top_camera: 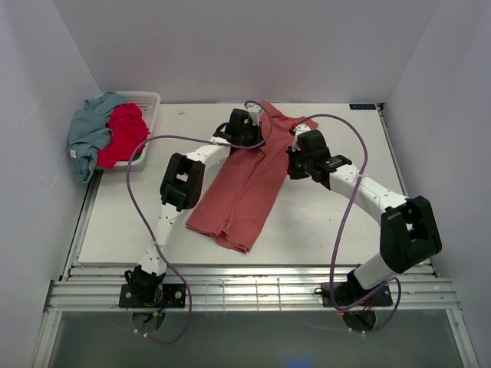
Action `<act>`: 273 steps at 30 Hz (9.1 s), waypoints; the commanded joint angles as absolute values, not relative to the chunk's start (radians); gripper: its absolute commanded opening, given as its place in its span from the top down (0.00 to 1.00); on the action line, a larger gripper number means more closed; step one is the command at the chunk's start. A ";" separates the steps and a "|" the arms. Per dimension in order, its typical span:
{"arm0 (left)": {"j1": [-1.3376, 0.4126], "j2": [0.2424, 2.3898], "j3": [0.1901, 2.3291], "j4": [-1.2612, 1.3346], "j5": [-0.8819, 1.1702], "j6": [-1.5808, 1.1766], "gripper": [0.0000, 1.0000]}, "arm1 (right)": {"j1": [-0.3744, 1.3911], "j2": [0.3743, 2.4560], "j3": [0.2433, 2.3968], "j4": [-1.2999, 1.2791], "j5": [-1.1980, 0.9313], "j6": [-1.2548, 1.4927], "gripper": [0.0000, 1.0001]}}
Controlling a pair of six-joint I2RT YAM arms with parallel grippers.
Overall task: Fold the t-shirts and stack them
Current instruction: Fold the tshirt
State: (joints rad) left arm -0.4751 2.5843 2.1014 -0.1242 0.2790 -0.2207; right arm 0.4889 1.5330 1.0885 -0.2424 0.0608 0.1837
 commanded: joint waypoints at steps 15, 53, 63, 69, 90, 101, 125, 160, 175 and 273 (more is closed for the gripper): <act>-0.373 2.488 1.849 -0.232 -0.098 -0.324 1.00 | 0.506 1.522 1.091 -0.264 0.071 0.209 0.92; -0.472 1.797 1.340 -0.512 -0.204 -0.443 0.25 | 0.706 1.509 1.048 -0.428 -0.066 0.229 0.60; -0.512 1.571 1.037 -0.667 -0.236 -0.518 0.11 | 0.784 1.502 0.986 -0.469 -0.135 0.253 0.54; -0.514 1.497 1.011 -0.747 -0.249 -0.529 0.11 | 0.828 1.523 1.006 -0.479 -0.160 0.264 0.49; -0.522 1.393 0.902 -0.816 -0.163 -0.554 0.11 | 0.914 1.609 1.046 -0.445 -0.183 0.319 0.49; -0.523 1.529 0.859 -0.758 -0.054 -0.552 0.10 | 0.948 1.667 1.060 -0.367 -0.176 0.367 0.48; -0.548 1.635 0.770 -0.726 0.083 -0.591 0.13 | 0.969 1.672 0.971 -0.425 -0.127 0.374 0.50; -0.630 1.701 1.098 -0.883 0.045 -0.549 0.95 | 0.965 1.660 1.176 -0.655 0.112 0.316 0.92; -0.574 1.767 1.341 -0.893 -0.081 -0.569 0.89 | 0.848 1.807 1.357 -0.617 0.179 0.176 0.92; -0.489 1.850 1.224 -0.045 0.146 -0.531 1.00 | 0.594 2.240 1.911 -0.499 -0.471 0.092 0.92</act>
State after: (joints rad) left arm -0.4969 1.8355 1.1900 -0.1066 0.1619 -0.5499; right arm 0.5854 2.2246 1.8702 -0.5087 -0.4156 0.0757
